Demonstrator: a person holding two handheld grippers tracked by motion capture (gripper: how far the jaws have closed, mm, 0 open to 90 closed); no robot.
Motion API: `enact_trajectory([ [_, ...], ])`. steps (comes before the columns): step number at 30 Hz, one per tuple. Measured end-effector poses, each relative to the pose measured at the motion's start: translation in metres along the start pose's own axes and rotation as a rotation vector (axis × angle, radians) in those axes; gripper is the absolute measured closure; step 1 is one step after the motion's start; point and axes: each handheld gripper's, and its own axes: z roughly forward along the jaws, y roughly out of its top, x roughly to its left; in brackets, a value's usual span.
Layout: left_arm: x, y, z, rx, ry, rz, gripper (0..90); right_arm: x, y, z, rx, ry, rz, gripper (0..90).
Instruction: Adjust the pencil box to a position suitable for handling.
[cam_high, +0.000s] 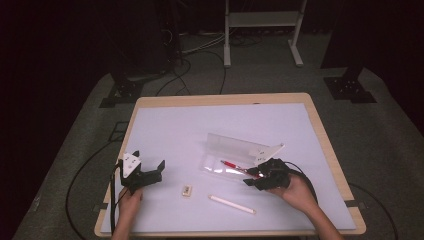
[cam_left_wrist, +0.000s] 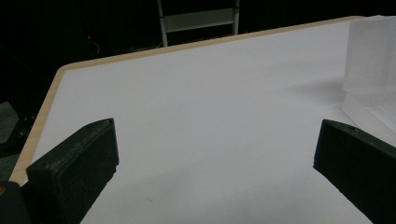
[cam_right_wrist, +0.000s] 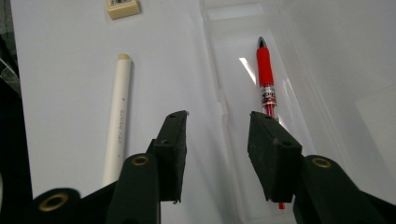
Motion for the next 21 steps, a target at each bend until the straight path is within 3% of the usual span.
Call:
enact_trajectory([
  [21, 0.0, 0.0, 0.0, 0.0, 0.001, -0.001, 0.0, 0.038, -0.011, 0.01, 0.021, 0.065, -0.039, 52.4],
])
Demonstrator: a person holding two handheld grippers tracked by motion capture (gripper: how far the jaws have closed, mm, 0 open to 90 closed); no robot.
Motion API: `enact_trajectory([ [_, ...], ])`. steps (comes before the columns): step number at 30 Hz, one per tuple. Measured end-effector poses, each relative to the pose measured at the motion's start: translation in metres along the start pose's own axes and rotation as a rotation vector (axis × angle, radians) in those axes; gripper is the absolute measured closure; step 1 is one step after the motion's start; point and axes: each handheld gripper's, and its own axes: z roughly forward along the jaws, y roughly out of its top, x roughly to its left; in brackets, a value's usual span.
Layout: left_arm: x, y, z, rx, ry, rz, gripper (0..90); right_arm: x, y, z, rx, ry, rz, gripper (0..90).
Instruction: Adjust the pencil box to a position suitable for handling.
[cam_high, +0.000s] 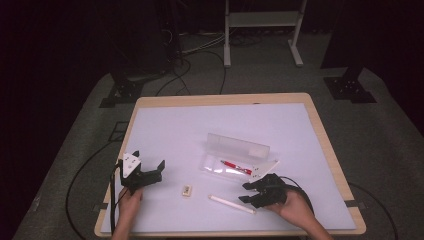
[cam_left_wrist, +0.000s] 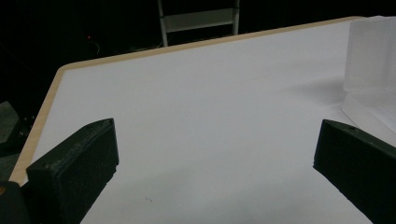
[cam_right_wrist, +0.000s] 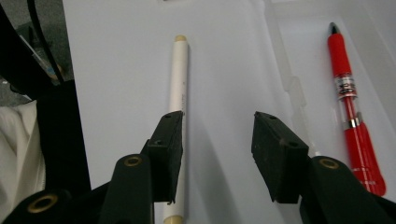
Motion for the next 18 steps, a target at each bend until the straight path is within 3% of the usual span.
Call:
enact_trajectory([
  [18, 0.0, 0.0, 0.0, -0.001, 0.001, 0.0, 0.0, 0.023, 0.002, 0.022, 0.061, 0.039, -0.078, 60.5],
])
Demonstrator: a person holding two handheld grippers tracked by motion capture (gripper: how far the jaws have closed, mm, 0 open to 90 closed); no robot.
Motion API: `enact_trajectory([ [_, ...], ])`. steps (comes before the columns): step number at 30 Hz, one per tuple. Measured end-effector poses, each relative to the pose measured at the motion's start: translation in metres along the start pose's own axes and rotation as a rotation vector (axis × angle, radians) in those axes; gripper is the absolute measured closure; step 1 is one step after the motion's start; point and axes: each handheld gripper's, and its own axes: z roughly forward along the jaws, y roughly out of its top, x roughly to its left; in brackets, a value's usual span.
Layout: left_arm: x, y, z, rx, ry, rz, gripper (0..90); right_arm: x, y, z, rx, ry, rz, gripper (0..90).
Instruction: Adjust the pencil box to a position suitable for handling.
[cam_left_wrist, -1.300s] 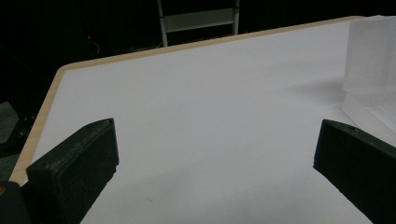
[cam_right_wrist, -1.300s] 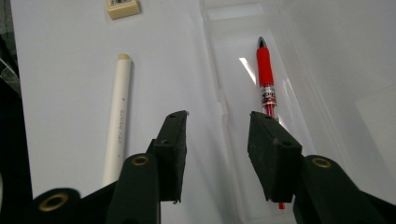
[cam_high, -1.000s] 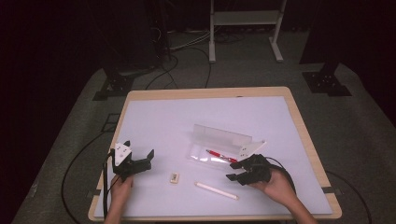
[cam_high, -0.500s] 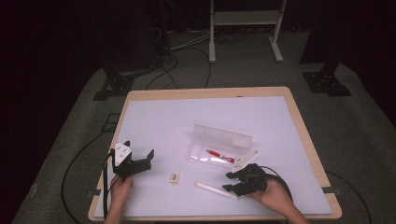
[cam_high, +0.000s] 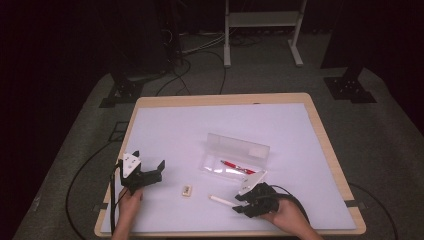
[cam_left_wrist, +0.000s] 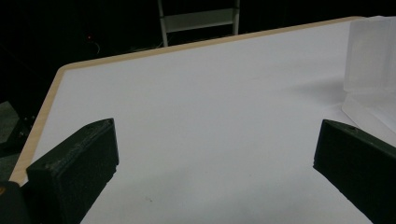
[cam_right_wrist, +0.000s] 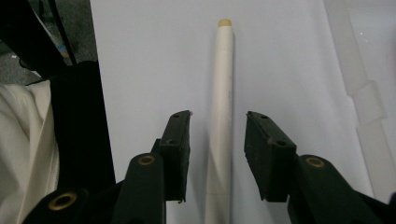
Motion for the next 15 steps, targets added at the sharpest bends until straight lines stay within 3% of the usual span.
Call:
enact_trajectory([
  [11, 0.0, 0.0, 0.0, 0.0, -0.001, 0.0, 0.0, 0.005, 0.003, 0.012, 0.074, -0.039, -0.007, 71.4],
  [15, 0.0, 0.0, 0.0, 0.001, 0.0, 0.0, 0.0, 0.006, 0.002, 0.014, 0.074, -0.047, -0.01, 74.0],
])
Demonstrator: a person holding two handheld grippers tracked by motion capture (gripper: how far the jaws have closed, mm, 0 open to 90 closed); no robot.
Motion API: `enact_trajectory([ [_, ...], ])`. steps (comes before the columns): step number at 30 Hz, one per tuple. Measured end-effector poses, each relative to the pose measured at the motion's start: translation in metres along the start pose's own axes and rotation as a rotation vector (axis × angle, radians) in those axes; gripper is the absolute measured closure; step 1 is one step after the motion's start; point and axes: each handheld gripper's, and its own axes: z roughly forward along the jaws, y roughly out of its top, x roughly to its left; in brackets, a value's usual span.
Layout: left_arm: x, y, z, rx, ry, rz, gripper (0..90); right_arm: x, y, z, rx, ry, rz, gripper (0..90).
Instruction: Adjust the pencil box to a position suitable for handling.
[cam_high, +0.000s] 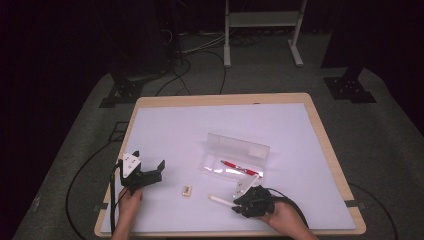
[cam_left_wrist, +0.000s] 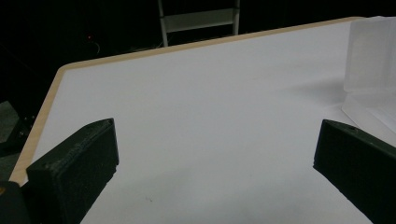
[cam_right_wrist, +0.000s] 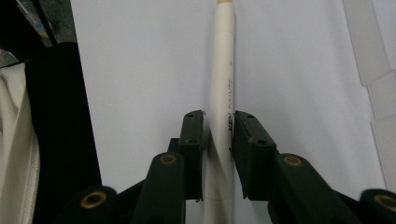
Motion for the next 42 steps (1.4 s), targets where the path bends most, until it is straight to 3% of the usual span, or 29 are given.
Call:
enact_trajectory([
  [10, 0.0, 0.0, 0.0, 0.0, 0.001, 0.0, 0.0, 0.001, 0.001, 0.0, 0.007, -0.009, -0.005, 77.8],
  [20, 0.001, 0.0, 0.0, 0.0, -0.003, -0.003, 0.0, -0.002, 0.001, -0.006, -0.022, -0.017, -0.004, 77.9],
  [27, 0.0, 0.0, 0.0, 0.0, -0.002, -0.001, 0.0, -0.014, 0.004, -0.023, -0.069, -0.028, 0.019, 77.9],
  [42, 0.001, 0.0, 0.0, -0.001, -0.003, -0.005, 0.0, -0.032, 0.007, -0.043, -0.091, -0.068, 0.045, 77.9],
])
